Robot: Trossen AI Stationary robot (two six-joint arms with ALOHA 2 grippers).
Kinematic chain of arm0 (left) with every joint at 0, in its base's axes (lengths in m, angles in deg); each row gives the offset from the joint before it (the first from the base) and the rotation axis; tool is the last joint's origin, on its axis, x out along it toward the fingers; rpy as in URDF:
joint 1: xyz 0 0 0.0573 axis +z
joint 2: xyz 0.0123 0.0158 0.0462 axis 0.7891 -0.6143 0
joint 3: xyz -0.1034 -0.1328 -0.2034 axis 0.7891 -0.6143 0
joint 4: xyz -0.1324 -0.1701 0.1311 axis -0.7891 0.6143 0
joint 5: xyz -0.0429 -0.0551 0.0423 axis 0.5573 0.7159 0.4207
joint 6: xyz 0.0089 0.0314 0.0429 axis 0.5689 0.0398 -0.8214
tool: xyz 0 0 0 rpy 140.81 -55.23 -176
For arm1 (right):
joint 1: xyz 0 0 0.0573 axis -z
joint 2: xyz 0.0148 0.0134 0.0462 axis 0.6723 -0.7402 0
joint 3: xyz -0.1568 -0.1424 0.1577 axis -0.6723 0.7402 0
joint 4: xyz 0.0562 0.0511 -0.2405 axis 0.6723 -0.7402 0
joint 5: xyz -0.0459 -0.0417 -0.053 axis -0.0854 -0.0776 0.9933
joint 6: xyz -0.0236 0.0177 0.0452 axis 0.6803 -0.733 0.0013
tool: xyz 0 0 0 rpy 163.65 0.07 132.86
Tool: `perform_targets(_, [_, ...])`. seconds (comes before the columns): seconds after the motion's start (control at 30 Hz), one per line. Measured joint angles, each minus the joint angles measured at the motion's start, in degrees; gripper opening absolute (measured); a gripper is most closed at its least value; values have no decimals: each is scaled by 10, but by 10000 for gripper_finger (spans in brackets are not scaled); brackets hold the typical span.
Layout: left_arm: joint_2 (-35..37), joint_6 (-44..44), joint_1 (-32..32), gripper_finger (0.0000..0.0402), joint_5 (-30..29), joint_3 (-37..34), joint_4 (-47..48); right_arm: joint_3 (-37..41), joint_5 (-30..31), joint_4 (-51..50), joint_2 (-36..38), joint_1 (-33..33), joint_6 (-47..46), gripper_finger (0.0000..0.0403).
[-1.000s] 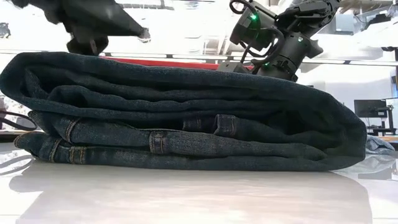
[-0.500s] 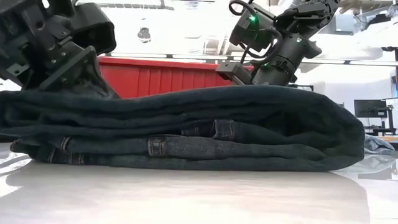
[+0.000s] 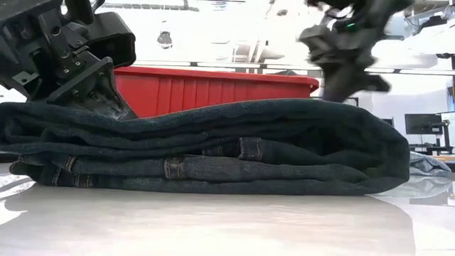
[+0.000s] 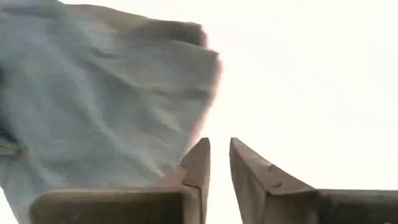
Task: Fold Laundry from Bin
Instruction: Stack the folded light blue shirt on top of the folded black pants
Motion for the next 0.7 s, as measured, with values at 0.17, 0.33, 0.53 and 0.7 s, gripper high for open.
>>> perform_targets(0.17, [23,-12,12,0,5,0,11,0,30,-229,77,-8,-122,150])
perform_targets(0.33, [30,-10,21,0,2,0,17,13,49,-342,101,-18,-281,238])
perform_targets(0.53, [30,-5,25,0,0,0,14,64,61,-338,100,-3,-409,304])
perform_targets(0.7, [31,-5,25,0,13,0,12,134,47,-277,101,18,-464,320])
